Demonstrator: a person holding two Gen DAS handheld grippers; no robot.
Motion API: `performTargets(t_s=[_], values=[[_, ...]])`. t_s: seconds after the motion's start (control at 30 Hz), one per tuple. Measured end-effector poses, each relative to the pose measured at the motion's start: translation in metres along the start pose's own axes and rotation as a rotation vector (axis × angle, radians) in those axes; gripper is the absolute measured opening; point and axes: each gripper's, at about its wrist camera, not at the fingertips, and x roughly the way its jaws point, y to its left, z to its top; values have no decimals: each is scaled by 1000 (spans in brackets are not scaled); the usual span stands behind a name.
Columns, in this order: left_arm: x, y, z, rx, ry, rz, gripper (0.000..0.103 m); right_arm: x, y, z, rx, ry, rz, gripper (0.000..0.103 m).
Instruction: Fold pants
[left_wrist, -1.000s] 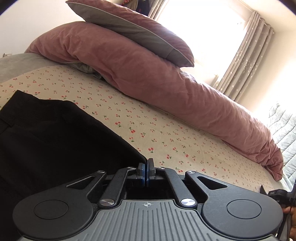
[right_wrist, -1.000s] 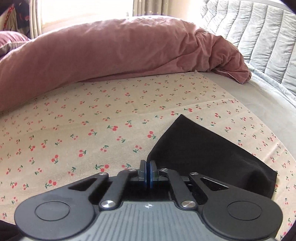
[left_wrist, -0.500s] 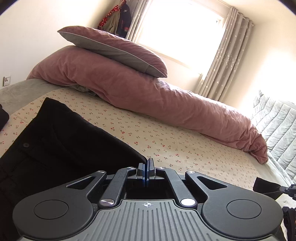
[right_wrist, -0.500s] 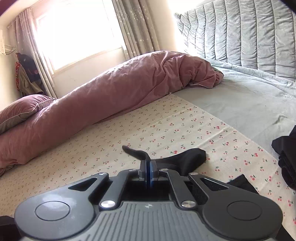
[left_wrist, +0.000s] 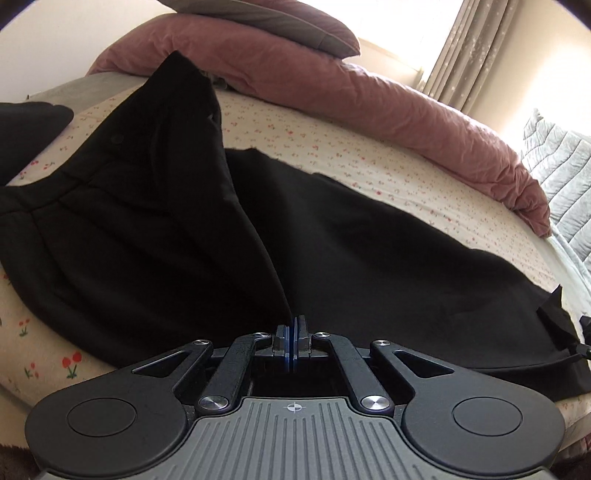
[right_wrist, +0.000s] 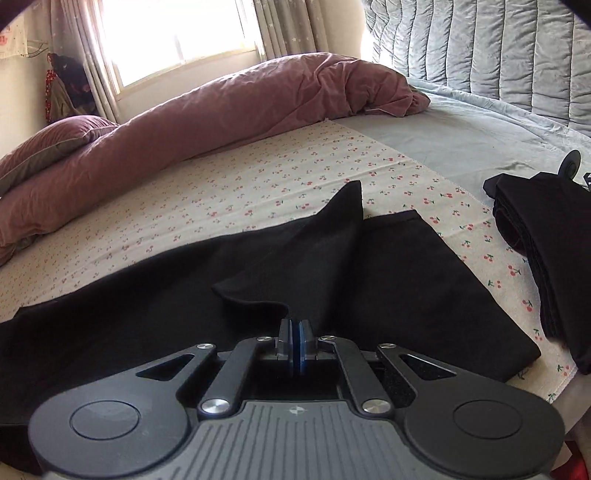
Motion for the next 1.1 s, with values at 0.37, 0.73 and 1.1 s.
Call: performTargets(t_s=[0.37, 0.73, 1.1], values=[[-23, -14, -5, 129, -22, 49, 50, -3, 7, -14, -89, 18, -44, 44], [8, -124, -26, 520, 53, -262, 69, 34, 51, -7, -327, 24, -8, 61], [57, -192, -56, 746, 82, -415, 66, 53, 19, 5, -226, -69, -156, 23]])
